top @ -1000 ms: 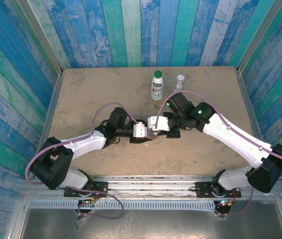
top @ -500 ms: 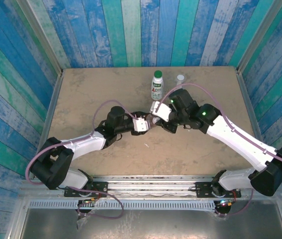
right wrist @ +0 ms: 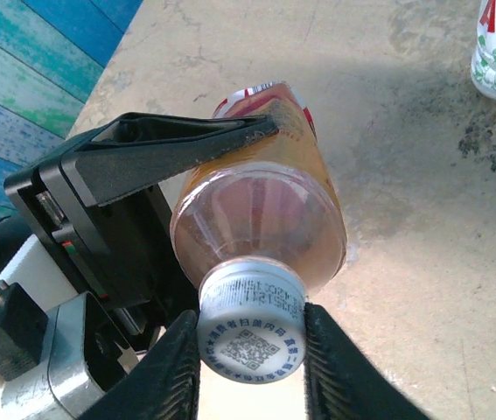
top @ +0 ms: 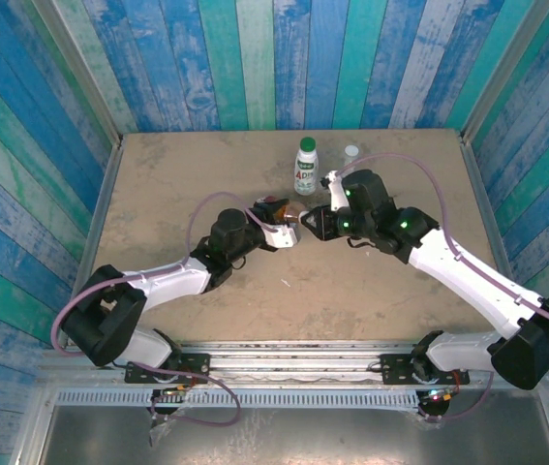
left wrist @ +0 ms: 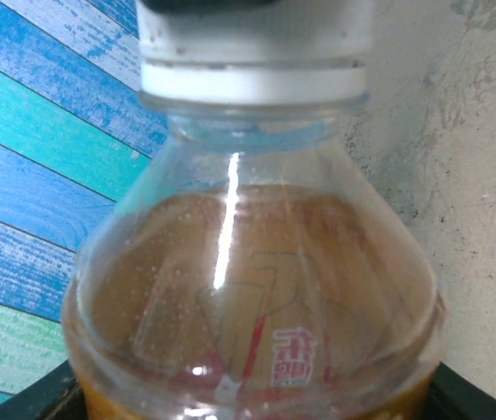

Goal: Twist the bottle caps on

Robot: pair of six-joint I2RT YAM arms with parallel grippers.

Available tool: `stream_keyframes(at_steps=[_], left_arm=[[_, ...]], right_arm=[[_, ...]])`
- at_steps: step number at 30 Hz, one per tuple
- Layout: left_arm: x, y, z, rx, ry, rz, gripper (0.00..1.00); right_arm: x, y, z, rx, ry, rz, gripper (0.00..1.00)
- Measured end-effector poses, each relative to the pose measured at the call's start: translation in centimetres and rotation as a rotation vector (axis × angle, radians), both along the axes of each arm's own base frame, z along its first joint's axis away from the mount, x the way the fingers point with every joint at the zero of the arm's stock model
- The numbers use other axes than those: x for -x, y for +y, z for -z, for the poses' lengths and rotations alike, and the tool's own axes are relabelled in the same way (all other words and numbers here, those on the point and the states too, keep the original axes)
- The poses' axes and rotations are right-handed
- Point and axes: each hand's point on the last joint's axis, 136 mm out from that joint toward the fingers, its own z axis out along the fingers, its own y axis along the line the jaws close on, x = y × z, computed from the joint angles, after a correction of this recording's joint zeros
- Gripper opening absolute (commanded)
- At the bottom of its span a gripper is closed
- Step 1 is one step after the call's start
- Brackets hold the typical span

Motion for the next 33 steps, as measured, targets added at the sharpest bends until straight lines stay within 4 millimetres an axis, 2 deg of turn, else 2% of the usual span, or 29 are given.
stream_keyframes(at_steps=[2, 3, 7, 12, 15, 18, 21, 28, 30, 33], left_arm=[[0.5, -0.3, 0.1, 0.010, 0.016, 0.042, 0.52], [0.9, -0.5, 0.2, 0.021, 0.036, 0.075, 0.51], [2.2, -0.5, 0.9, 0.071, 0.158, 0.209, 0.52], [5.6, -0.9, 2.5, 0.079, 0.358, 0.408, 0.50], [7.5, -1.4, 2.6, 0.077, 0.432, 0.504, 0.50], [8.6, -1.4, 2.7, 0.073, 0.477, 0.556, 0.51], [9.3, -1.3, 3.2, 0.064, 0.517, 0.578, 0.51], [9.8, -1.2, 3.4, 0.038, 0.549, 0.603, 0.50], [10.0, -1.2, 3.5, 0.036, 0.556, 0.607, 0.51], [10.1, -1.2, 3.7, 0.032, 0.567, 0.607, 0.50]], right_arm=[[0.0, 0.0, -0.2, 0.037, -0.060, -0.054, 0.68], [0.1, -0.1, -0.4, 0.063, -0.103, -0.098, 0.70], [1.1, -0.3, -1.1, 0.170, -0.271, -0.280, 0.71], [4.6, 0.0, -0.8, 0.304, -0.455, -0.643, 0.70], [7.2, 0.6, -0.2, 0.364, -0.535, -0.854, 0.63], [8.6, 1.0, 0.2, 0.387, -0.561, -0.982, 0.55], [8.7, 1.2, 0.4, 0.401, -0.569, -1.038, 0.47], [8.9, 1.8, 0.9, 0.419, -0.586, -1.092, 0.43], [8.9, 1.8, 1.0, 0.423, -0.588, -1.096, 0.39], [8.7, 2.0, 1.2, 0.426, -0.584, -1.096, 0.27]])
